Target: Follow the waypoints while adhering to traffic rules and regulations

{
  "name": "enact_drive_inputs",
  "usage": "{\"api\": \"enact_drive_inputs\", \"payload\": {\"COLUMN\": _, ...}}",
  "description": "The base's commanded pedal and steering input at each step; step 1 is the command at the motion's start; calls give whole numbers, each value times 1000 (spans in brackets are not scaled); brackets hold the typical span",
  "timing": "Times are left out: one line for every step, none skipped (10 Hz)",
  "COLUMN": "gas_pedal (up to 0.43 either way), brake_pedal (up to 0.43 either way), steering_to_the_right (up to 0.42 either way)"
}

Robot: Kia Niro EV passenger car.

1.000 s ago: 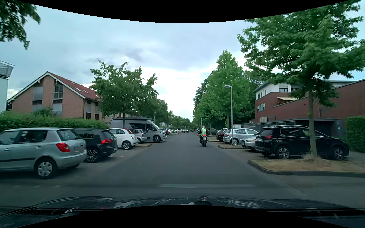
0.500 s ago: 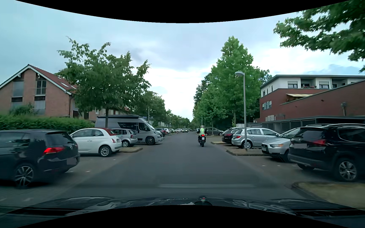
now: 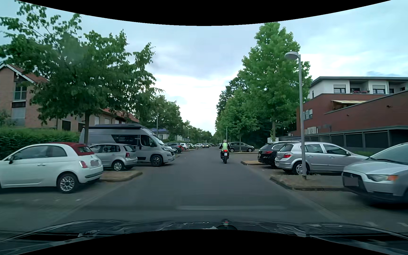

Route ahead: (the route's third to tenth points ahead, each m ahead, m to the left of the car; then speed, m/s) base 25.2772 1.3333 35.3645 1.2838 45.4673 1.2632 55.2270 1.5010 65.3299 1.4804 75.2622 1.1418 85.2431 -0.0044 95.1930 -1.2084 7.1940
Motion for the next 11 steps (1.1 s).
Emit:
{"api": "enact_drive_inputs", "payload": {"gas_pedal": 150, "brake_pedal": 0, "steering_to_the_right": 1}}
{"api": "enact_drive_inputs", "payload": {"gas_pedal": 150, "brake_pedal": 0, "steering_to_the_right": -2}}
{"api": "enact_drive_inputs", "payload": {"gas_pedal": 150, "brake_pedal": 0, "steering_to_the_right": -5}}
{"api": "enact_drive_inputs", "payload": {"gas_pedal": 150, "brake_pedal": 0, "steering_to_the_right": -5}}
{"api": "enact_drive_inputs", "payload": {"gas_pedal": 150, "brake_pedal": 0, "steering_to_the_right": -5}}
{"api": "enact_drive_inputs", "payload": {"gas_pedal": 150, "brake_pedal": 0, "steering_to_the_right": -5}}
{"api": "enact_drive_inputs", "payload": {"gas_pedal": 150, "brake_pedal": 0, "steering_to_the_right": -5}}
{"api": "enact_drive_inputs", "payload": {"gas_pedal": 150, "brake_pedal": 0, "steering_to_the_right": -5}}
{"api": "enact_drive_inputs", "payload": {"gas_pedal": 150, "brake_pedal": 0, "steering_to_the_right": -5}}
{"api": "enact_drive_inputs", "payload": {"gas_pedal": 150, "brake_pedal": 0, "steering_to_the_right": -6}}
{"api": "enact_drive_inputs", "payload": {"gas_pedal": 150, "brake_pedal": 0, "steering_to_the_right": -6}}
